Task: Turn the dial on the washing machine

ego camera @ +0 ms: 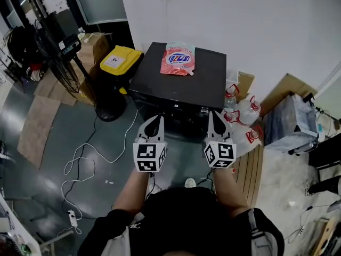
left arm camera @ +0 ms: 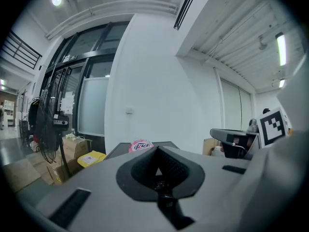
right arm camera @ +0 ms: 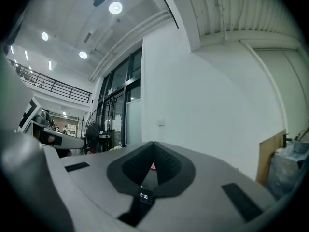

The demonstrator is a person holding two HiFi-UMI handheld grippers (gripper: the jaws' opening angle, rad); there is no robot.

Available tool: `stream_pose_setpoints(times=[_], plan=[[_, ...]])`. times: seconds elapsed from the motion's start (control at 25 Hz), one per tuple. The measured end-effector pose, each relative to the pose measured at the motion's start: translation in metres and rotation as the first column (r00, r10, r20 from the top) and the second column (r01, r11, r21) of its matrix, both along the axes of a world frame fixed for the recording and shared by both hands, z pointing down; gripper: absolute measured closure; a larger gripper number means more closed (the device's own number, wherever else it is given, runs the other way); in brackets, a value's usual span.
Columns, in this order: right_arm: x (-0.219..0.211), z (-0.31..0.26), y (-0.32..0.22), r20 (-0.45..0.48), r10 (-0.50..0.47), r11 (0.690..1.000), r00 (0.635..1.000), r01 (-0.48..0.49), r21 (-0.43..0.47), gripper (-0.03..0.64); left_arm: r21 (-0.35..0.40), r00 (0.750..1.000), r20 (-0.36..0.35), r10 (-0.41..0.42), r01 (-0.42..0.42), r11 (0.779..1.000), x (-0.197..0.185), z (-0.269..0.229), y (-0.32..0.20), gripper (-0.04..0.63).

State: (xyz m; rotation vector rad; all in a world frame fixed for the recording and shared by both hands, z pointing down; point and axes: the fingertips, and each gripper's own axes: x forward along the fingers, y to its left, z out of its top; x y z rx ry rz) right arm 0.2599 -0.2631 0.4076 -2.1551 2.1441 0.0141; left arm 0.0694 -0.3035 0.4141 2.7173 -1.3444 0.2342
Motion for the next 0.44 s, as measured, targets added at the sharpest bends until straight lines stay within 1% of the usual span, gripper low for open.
stream_pose_setpoints(times=[0.44], plan=[[-0.006, 0.003, -0.011, 0.008, 0.001, 1.0, 1.0, -0.001, -0.013, 0.617, -0.001, 1.0, -0.01, -0.002, 0.002, 1.0, -0.008, 0.0, -0.011, 0.583]])
